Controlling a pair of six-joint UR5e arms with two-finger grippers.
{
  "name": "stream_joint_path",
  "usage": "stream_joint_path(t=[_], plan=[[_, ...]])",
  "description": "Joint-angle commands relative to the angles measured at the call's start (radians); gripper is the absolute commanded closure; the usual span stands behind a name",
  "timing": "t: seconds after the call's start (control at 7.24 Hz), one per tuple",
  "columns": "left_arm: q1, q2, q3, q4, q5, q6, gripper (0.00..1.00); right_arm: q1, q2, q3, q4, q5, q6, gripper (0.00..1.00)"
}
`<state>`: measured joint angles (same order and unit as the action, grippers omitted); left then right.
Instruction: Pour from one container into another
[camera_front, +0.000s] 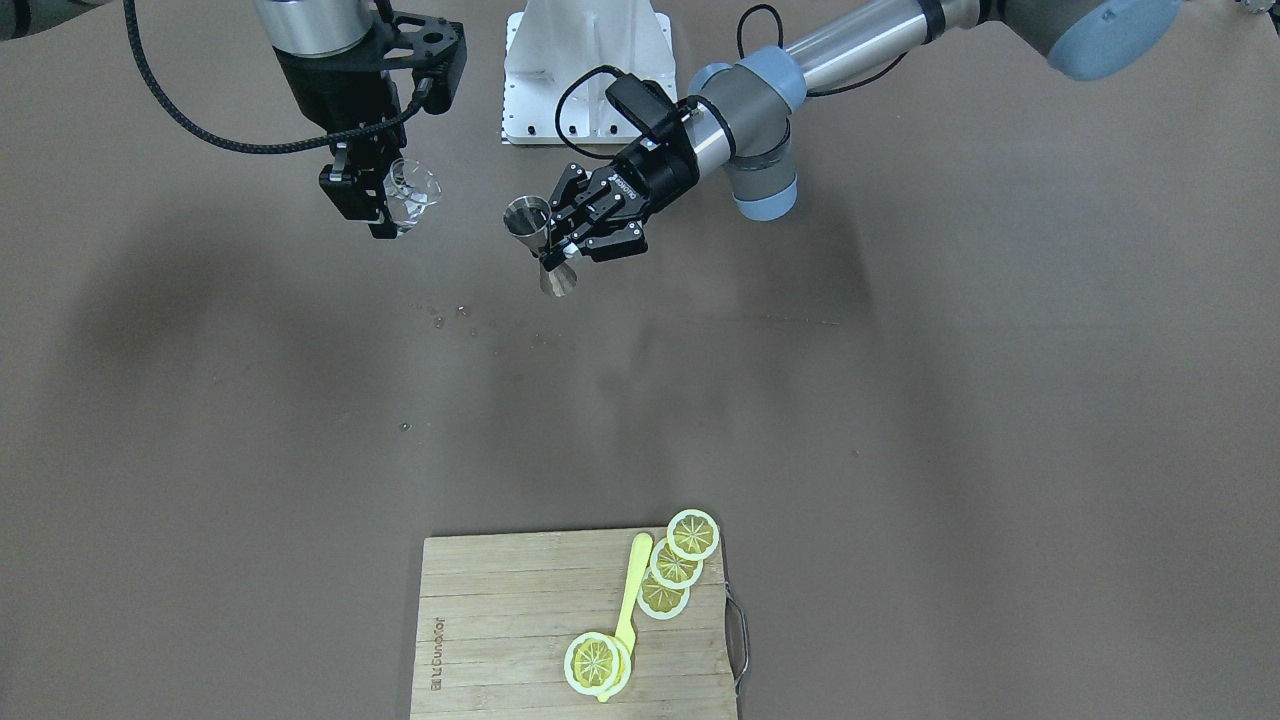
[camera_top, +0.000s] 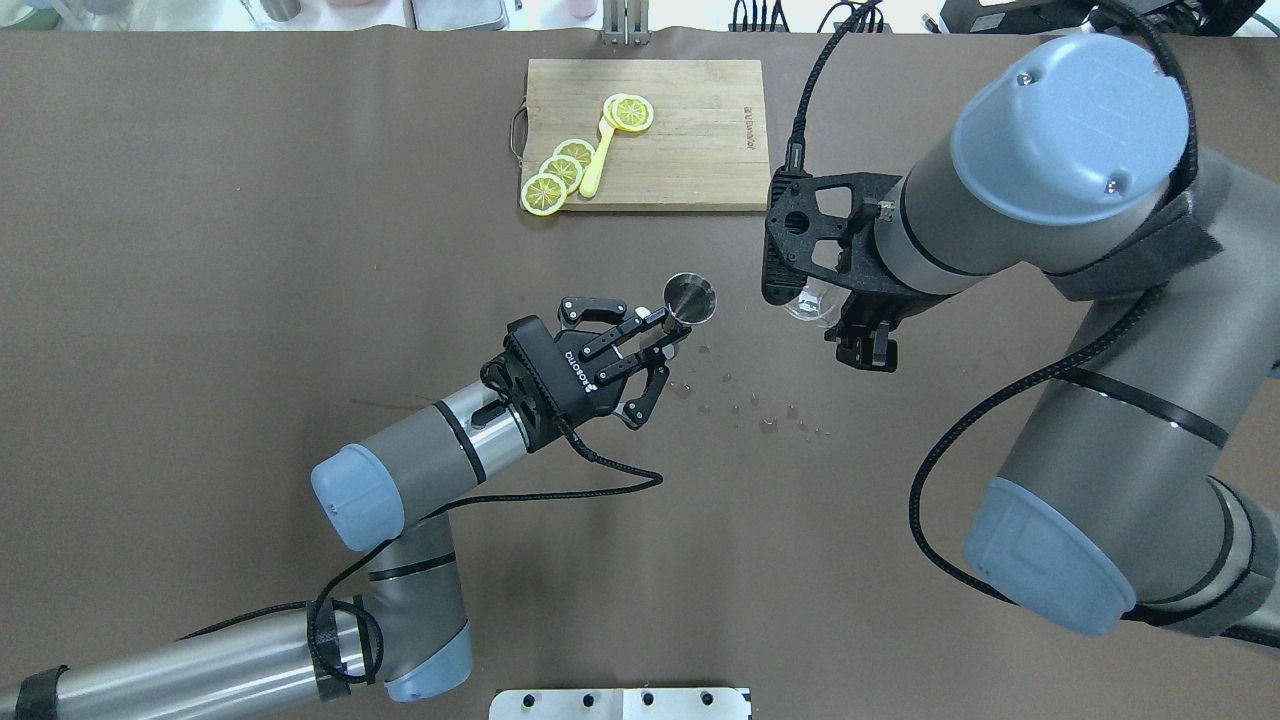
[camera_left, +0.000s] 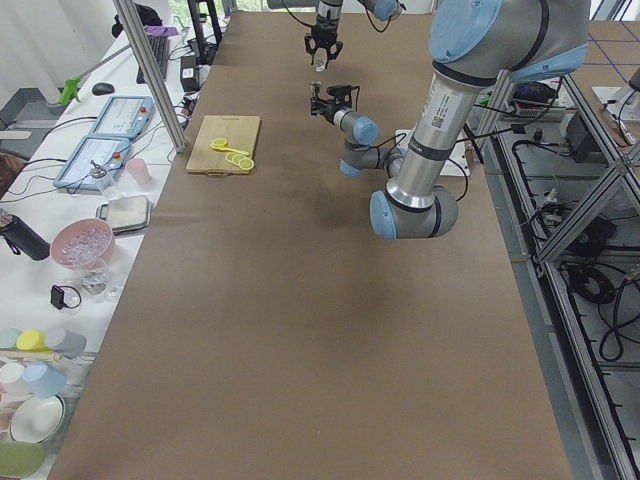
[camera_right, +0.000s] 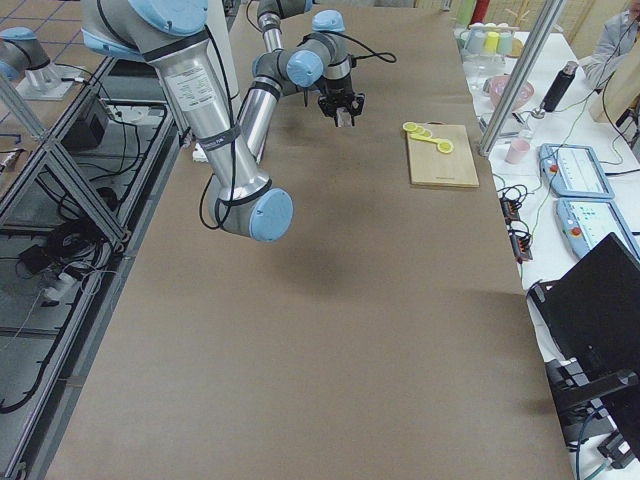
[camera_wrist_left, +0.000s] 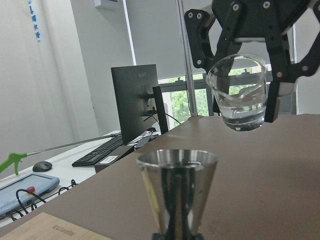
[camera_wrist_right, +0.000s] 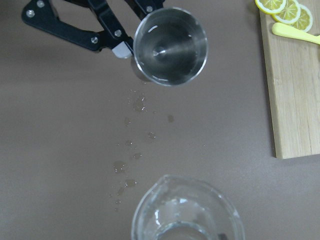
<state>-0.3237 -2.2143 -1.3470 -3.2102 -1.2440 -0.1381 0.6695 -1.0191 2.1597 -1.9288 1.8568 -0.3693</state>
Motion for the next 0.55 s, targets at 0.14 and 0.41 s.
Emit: stream_joint_path(t=[0.14, 0.41], plan=[[0.0, 0.001, -0.001, 0.0, 0.0, 0.0, 1.0, -0.005, 0.002, -0.009, 0.001, 0.001, 0.001, 1.0], [0.002, 0.001, -0.001, 0.0, 0.0, 0.0, 1.0, -0.007, 0.04, -0.04, -0.002, 0.012, 0.01, 1.0]])
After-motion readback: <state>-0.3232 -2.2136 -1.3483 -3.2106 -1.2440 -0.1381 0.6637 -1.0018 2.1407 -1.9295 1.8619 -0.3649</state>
